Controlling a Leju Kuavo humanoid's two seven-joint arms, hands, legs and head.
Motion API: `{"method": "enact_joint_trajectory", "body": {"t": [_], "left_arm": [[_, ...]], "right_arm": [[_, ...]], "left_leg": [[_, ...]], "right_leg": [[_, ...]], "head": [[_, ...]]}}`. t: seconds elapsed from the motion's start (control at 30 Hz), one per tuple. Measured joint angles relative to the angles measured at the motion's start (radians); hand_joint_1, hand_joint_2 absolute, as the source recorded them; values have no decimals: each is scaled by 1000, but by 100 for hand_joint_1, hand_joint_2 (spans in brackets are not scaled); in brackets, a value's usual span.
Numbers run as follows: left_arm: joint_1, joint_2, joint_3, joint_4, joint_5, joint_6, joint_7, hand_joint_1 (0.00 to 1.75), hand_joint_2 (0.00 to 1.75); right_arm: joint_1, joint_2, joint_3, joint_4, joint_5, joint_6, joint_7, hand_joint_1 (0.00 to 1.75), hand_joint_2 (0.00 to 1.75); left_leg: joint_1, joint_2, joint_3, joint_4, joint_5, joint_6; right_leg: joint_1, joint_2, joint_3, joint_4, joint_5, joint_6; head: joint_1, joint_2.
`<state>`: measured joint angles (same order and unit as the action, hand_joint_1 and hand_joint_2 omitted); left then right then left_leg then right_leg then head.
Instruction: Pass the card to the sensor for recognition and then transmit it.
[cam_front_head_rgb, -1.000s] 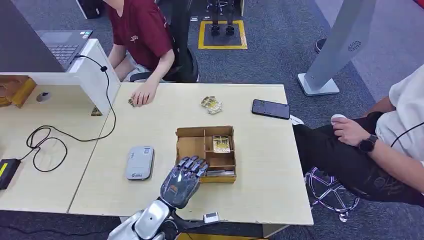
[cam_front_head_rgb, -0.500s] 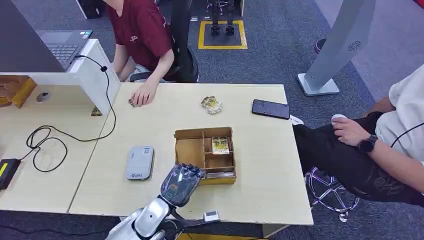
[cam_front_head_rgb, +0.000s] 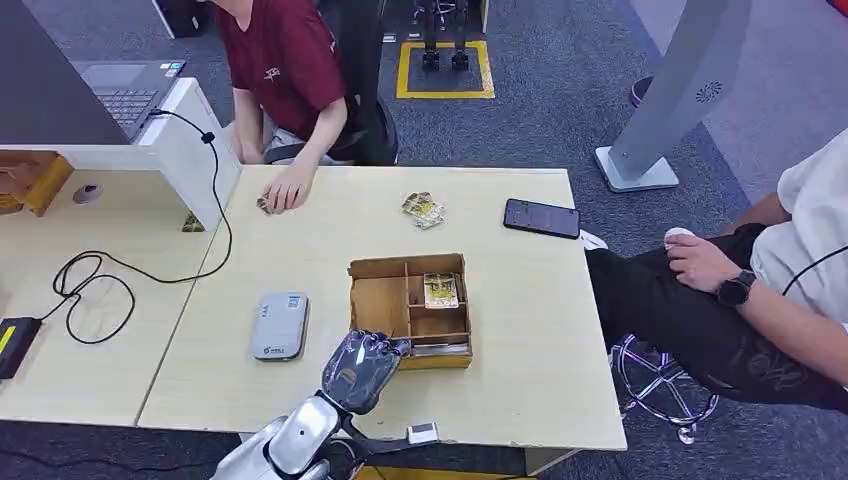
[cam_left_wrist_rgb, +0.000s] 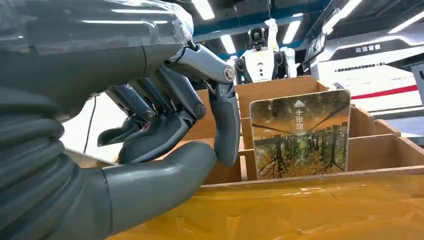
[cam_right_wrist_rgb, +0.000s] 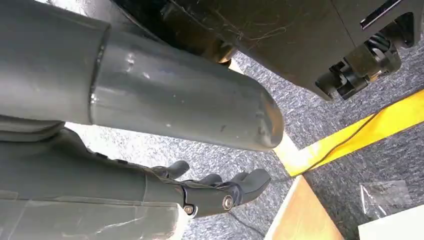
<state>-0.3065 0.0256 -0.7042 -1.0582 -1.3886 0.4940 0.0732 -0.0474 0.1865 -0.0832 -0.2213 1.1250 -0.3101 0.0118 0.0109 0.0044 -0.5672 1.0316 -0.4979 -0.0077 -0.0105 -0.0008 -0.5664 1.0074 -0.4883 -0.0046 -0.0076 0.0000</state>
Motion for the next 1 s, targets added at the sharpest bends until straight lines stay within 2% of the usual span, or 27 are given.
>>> {"method": "enact_joint_trajectory", "body": {"t": [0.67,1.0], "left_arm": [[0,1,0,0,46,5,-32,175,175],[1,0,0,0,150,2,-84,175,175]], "right_arm": [[0,0,10,-1,-3,6,1,0,0],[0,0,11,-1,-18,3,1,0,0]], "left_leg": [[0,0,0,0,0,0],[0,0,0,0,0,0]], "right_leg": [[0,0,0,0,0,0],[0,0,0,0,0,0]], "head": [[0,0],[0,0]]}}
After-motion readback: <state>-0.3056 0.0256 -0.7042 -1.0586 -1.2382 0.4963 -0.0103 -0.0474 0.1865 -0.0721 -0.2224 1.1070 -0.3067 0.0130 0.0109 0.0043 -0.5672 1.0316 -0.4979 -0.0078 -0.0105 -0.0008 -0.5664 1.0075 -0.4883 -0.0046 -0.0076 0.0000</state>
